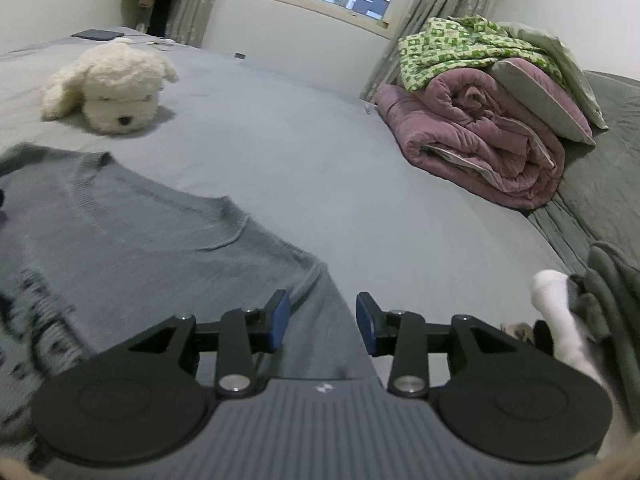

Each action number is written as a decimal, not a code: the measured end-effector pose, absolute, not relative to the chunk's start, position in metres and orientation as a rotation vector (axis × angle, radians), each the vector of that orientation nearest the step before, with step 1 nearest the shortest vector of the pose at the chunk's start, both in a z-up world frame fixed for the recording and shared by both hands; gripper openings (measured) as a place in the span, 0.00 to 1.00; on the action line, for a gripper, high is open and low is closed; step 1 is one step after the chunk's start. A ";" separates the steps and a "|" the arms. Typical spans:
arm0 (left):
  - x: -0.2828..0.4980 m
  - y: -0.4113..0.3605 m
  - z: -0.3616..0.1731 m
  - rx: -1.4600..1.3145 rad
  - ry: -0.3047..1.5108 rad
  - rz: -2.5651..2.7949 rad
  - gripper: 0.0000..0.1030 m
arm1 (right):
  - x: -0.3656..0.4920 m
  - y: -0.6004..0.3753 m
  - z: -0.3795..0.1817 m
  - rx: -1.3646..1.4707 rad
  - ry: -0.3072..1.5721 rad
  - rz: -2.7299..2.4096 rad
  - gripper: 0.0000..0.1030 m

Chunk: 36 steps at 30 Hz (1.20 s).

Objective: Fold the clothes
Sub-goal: 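Lay the sweater flat on the bed and open both grippers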

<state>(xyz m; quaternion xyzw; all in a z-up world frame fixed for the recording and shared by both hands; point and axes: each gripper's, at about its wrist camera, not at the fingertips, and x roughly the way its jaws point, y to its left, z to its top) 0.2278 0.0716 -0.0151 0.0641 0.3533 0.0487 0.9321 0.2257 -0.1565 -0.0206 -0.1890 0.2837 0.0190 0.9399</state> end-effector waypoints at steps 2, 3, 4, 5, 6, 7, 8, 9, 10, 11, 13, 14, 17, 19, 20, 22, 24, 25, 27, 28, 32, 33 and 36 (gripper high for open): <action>0.218 0.070 -0.014 0.124 0.733 0.095 0.61 | 0.217 -0.156 -0.018 -0.390 0.583 0.052 0.39; 0.213 0.069 -0.014 0.117 0.739 0.093 0.61 | 0.211 -0.155 -0.017 -0.392 0.585 0.055 0.39; 0.207 0.069 -0.013 0.111 0.746 0.090 0.61 | 0.206 -0.154 -0.016 -0.393 0.587 0.058 0.39; 0.202 0.069 -0.013 0.106 0.751 0.089 0.61 | 0.200 -0.153 -0.015 -0.392 0.589 0.062 0.39; 0.197 0.069 -0.013 0.101 0.755 0.089 0.61 | 0.194 -0.153 -0.014 -0.388 0.592 0.064 0.39; 0.191 0.069 -0.013 0.097 0.759 0.089 0.61 | 0.189 -0.153 -0.013 -0.377 0.597 0.068 0.39; 0.185 0.069 -0.013 0.093 0.763 0.089 0.61 | 0.184 -0.153 -0.012 -0.364 0.603 0.071 0.39; 0.180 0.069 -0.014 0.088 0.767 0.088 0.61 | 0.178 -0.154 -0.011 -0.352 0.608 0.075 0.39; 0.174 0.069 -0.015 0.083 0.772 0.086 0.61 | 0.173 -0.154 -0.010 -0.340 0.614 0.078 0.39; 0.168 0.069 -0.016 0.079 0.776 0.085 0.61 | 0.168 -0.154 -0.009 -0.328 0.619 0.082 0.39; 0.157 0.068 -0.018 0.068 0.786 0.080 0.61 | 0.158 -0.155 -0.008 -0.305 0.631 0.089 0.39; 0.150 0.068 -0.020 0.062 0.792 0.076 0.61 | 0.154 -0.155 -0.008 -0.296 0.636 0.093 0.40; 0.132 0.067 -0.025 0.049 0.805 0.063 0.61 | 0.138 -0.154 -0.011 -0.285 0.650 0.099 0.40; 0.120 0.067 -0.027 0.035 0.810 0.056 0.61 | 0.127 -0.153 -0.014 -0.276 0.660 0.104 0.40; 0.114 0.067 -0.028 0.025 0.811 0.052 0.61 | 0.122 -0.153 -0.015 -0.270 0.666 0.106 0.40; 0.102 0.068 -0.029 0.003 0.814 0.044 0.61 | 0.113 -0.153 -0.017 -0.250 0.678 0.111 0.40; 0.090 0.069 -0.031 -0.018 0.817 0.037 0.61 | 0.103 -0.156 -0.019 -0.225 0.691 0.118 0.41; 0.084 0.070 -0.032 -0.029 0.818 0.033 0.61 | 0.098 -0.157 -0.020 -0.213 0.697 0.121 0.42; 0.072 0.071 -0.033 -0.051 0.821 0.025 0.61 | 0.086 -0.160 -0.024 -0.191 0.710 0.128 0.43; 0.066 0.072 -0.034 -0.062 0.822 0.021 0.61 | 0.081 -0.161 -0.026 -0.181 0.717 0.133 0.43; 0.042 0.075 -0.036 -0.124 0.816 -0.001 0.61 | 0.059 -0.168 -0.034 -0.146 0.744 0.151 0.43; 0.037 0.076 -0.036 -0.135 0.811 -0.004 0.61 | 0.053 -0.170 -0.036 -0.137 0.748 0.158 0.43; 0.018 0.077 -0.036 -0.166 0.791 -0.024 0.60 | 0.037 -0.176 -0.040 -0.098 0.755 0.186 0.43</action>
